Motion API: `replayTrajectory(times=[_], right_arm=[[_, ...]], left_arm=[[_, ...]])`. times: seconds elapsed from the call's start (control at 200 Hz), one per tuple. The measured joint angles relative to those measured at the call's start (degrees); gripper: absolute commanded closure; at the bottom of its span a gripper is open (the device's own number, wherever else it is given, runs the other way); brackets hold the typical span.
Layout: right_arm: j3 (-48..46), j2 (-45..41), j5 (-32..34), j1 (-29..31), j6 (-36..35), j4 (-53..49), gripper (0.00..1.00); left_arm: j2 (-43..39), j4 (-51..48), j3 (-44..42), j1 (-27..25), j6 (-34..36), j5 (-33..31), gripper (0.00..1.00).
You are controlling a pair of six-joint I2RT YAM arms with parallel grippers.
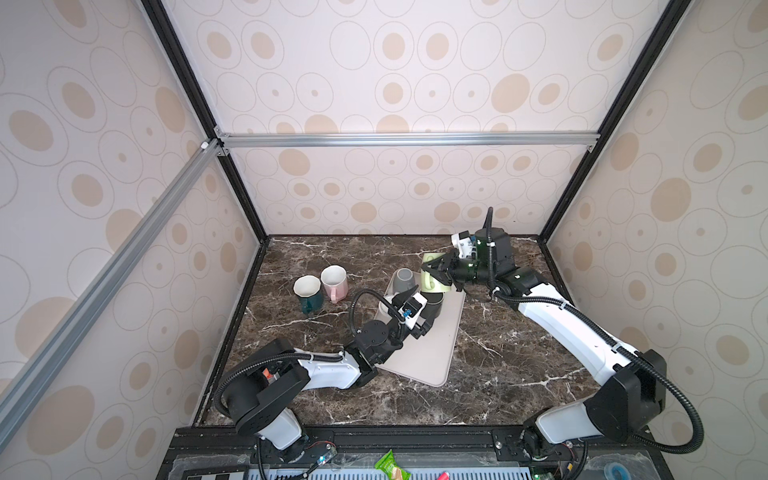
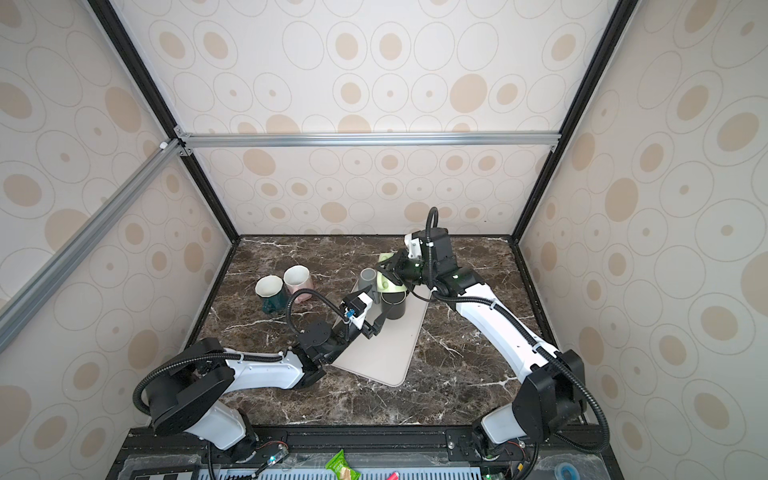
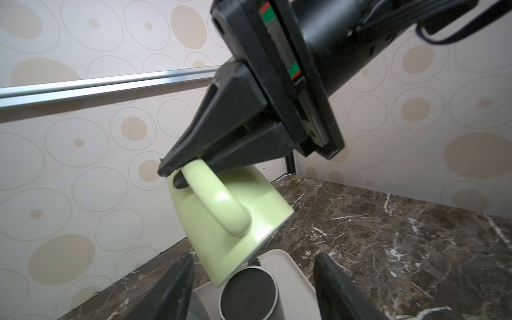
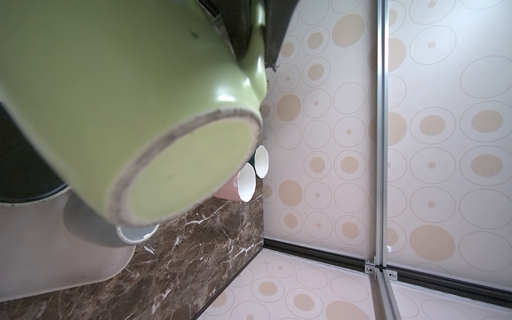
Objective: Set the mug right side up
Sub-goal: 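Grasp the light green mug's handle with the left gripper, then hold the light green mug with both grippers and tilt it upright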
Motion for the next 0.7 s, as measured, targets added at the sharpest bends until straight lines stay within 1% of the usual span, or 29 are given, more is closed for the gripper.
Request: replayTrajectory(times=[0.185, 0.32, 0.455, 0.535, 0.66, 0.7], right_arm=[[0.0, 0.0, -1.0, 0.0, 0.2, 0.2, 1.0], [0.0, 0.0, -0.9, 0.0, 0.2, -0.1, 1.0], [-0.4, -0.2, -0.5, 0.0, 0.5, -0.1, 1.0], [-0.5, -0.3, -0.6, -0.1, 1.0, 0.2, 1.0], [-0.6, -0.7, -0.9, -0.2, 1.8, 0.2, 1.0], [-0.6, -0.9, -0.8, -0.2, 1.8, 0.0, 1.0]], left_arm=[[2.3, 1.0, 1.9, -1.6, 5.7, -6.5, 0.43], [3.6, 4.0, 2.3, -2.3, 8.1, -11.2, 0.5], [4.9, 9.3, 2.3, -3.1, 9.3, -15.1, 0.52], [6.0, 12.1, 2.4, -3.7, 10.2, -16.7, 0.5], [8.0, 15.5, 3.0, -4.4, 12.0, -18.0, 0.51], [8.3, 15.8, 3.3, -4.6, 12.6, -18.3, 0.5]])
